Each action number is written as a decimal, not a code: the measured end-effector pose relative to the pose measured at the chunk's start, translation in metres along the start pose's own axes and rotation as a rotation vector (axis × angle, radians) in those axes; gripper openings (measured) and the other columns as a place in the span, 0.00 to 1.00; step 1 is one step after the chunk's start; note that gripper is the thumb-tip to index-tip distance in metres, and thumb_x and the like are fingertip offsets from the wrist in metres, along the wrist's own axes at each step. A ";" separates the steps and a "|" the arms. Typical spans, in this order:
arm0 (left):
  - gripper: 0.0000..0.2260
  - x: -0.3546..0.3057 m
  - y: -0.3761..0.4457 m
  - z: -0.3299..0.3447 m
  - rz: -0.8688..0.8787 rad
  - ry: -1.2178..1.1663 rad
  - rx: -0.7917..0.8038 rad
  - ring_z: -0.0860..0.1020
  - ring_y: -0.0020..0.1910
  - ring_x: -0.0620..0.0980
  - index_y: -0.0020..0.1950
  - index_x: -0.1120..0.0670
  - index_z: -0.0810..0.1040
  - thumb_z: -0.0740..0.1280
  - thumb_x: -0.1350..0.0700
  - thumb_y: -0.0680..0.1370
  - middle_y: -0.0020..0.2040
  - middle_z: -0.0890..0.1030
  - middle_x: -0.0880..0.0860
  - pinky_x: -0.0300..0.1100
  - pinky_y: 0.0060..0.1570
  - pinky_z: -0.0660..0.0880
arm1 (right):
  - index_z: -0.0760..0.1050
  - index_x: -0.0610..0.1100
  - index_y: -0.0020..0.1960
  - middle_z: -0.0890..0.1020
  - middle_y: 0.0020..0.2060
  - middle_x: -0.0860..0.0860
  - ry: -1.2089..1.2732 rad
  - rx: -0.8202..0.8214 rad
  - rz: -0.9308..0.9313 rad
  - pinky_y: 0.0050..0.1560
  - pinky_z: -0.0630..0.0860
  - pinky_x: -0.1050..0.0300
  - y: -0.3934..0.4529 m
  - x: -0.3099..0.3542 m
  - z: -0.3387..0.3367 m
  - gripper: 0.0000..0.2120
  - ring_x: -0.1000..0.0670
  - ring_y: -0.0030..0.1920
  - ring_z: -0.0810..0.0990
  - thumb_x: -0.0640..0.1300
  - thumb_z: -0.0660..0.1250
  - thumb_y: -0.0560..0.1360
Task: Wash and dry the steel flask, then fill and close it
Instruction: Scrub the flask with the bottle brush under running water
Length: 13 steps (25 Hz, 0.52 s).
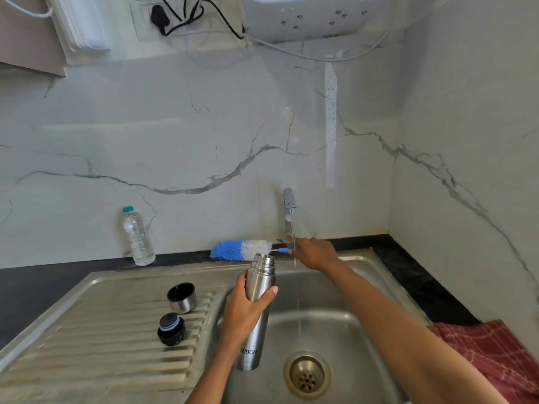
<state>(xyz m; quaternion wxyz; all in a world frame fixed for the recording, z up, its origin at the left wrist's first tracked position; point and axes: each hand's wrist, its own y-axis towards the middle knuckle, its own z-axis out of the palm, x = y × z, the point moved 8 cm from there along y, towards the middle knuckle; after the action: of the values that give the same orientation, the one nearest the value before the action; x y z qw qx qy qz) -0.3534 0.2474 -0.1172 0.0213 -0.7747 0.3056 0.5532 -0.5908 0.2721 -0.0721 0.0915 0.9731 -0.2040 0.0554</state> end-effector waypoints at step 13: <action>0.25 0.010 0.010 0.007 -0.005 -0.037 0.014 0.82 0.44 0.40 0.64 0.39 0.73 0.77 0.40 0.71 0.51 0.83 0.42 0.37 0.41 0.78 | 0.67 0.64 0.75 0.73 0.74 0.51 0.142 0.157 -0.118 0.65 0.74 0.45 0.041 0.002 0.027 0.19 0.43 0.68 0.76 0.55 0.55 0.85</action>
<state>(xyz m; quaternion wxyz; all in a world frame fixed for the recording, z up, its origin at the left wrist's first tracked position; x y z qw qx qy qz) -0.3629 0.2372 -0.1255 0.0339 -0.7648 0.3073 0.5652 -0.6039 0.2291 -0.0923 0.0322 0.9812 -0.1344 0.1347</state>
